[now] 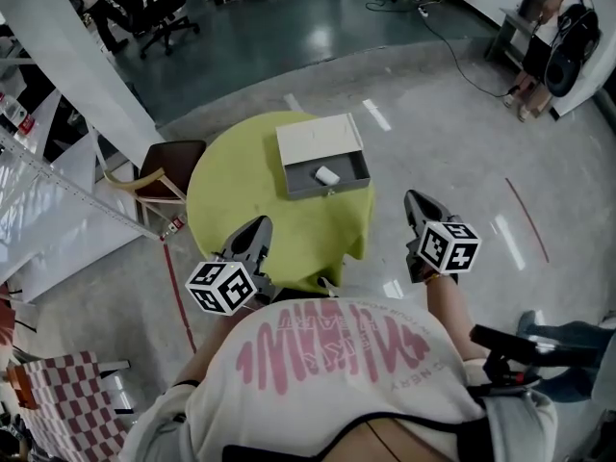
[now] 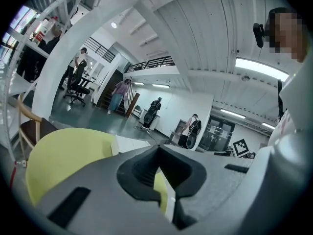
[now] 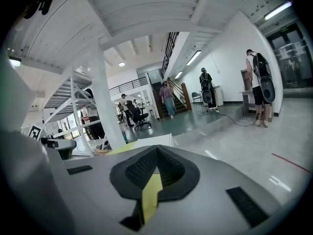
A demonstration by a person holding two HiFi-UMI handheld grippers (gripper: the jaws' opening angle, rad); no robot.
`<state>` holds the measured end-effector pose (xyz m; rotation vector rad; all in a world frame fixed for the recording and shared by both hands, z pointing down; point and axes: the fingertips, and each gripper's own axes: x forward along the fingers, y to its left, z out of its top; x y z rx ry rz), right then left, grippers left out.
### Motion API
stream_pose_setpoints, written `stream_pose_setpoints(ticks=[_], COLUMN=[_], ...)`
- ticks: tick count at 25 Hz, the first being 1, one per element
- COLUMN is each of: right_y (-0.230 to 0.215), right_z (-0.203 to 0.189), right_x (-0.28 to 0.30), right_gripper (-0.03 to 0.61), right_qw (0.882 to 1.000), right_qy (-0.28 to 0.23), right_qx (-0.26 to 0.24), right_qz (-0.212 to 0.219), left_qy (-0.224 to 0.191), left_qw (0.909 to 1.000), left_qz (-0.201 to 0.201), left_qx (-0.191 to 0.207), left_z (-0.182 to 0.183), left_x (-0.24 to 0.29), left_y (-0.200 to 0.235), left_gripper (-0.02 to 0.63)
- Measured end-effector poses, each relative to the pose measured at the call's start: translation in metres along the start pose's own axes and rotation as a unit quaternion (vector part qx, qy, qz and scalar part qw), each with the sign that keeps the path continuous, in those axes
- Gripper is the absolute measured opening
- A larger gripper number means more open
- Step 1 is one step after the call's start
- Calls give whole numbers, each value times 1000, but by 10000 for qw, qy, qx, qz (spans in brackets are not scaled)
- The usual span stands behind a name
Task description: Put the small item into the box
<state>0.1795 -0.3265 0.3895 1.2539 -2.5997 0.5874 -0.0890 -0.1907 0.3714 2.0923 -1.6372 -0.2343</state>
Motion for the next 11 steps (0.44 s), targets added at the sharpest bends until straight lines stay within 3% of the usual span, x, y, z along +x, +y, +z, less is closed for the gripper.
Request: stream_pose_setpoints(ticks=[7,11], right_y=[-5,-1], right_z=[-11,1], right_x=[-16,-21], right_gripper=[6,6], right_qw=[9994,9997], right_qy=[218,73], right_qx=[-254,-222], right_qz=[-88,-29], left_qy=[-8,-54], left_qw=[10000,9998], left_qz=[76,109], left_qx=[49,149], left_z=[4,15], left_x=[-7,-13], left_y=[-5,-7], left_gripper=[6,6])
